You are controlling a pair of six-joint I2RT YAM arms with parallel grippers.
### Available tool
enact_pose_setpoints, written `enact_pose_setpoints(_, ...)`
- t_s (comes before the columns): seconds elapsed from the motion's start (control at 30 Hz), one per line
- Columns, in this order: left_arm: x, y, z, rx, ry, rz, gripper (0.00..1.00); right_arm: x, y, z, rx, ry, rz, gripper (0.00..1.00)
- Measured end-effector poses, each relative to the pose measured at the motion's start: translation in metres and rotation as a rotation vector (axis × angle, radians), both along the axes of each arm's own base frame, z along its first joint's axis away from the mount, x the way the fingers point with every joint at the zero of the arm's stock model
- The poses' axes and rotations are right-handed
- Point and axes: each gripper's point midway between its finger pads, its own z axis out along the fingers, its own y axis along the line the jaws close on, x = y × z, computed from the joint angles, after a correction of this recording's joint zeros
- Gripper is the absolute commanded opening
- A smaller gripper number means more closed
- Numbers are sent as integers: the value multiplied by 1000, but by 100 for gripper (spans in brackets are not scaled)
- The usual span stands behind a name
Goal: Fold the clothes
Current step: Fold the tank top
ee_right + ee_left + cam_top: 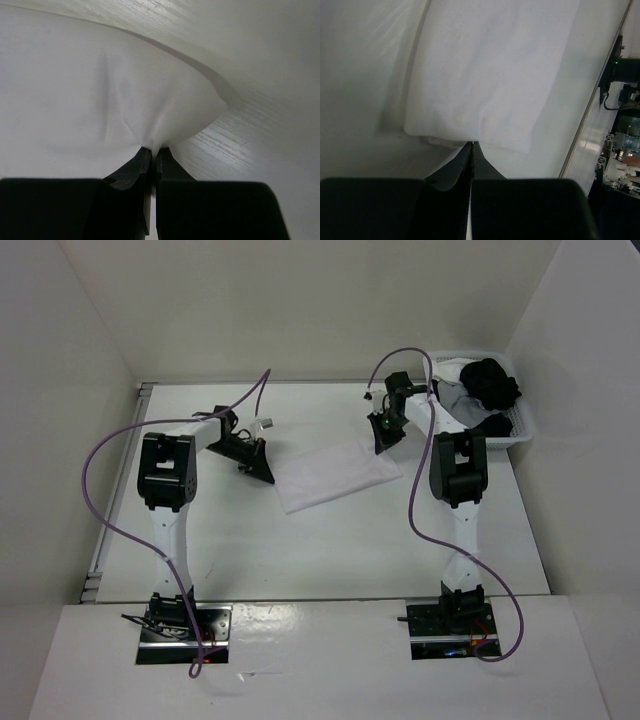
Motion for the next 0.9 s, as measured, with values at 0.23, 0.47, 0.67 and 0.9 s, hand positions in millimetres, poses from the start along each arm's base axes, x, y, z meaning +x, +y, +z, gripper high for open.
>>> enact_pose_setpoints(0.23,6,-8,19,-69,-12,-5,0,-3,5,0,-6,6,12,0)
enact_pose_setpoints(0.47,22,-13,42,-111,-64,-12,0,-3,5,-1,-7,4,21,0)
enact_pose_setpoints(0.67,40,-14,35,-123,-83,-24,0,-4,7,-1,-9,5,27,0)
enact_pose_setpoints(0.9,29,-18,-5,-147,51,-17,0,-5,9,-1,-28,1,33,0)
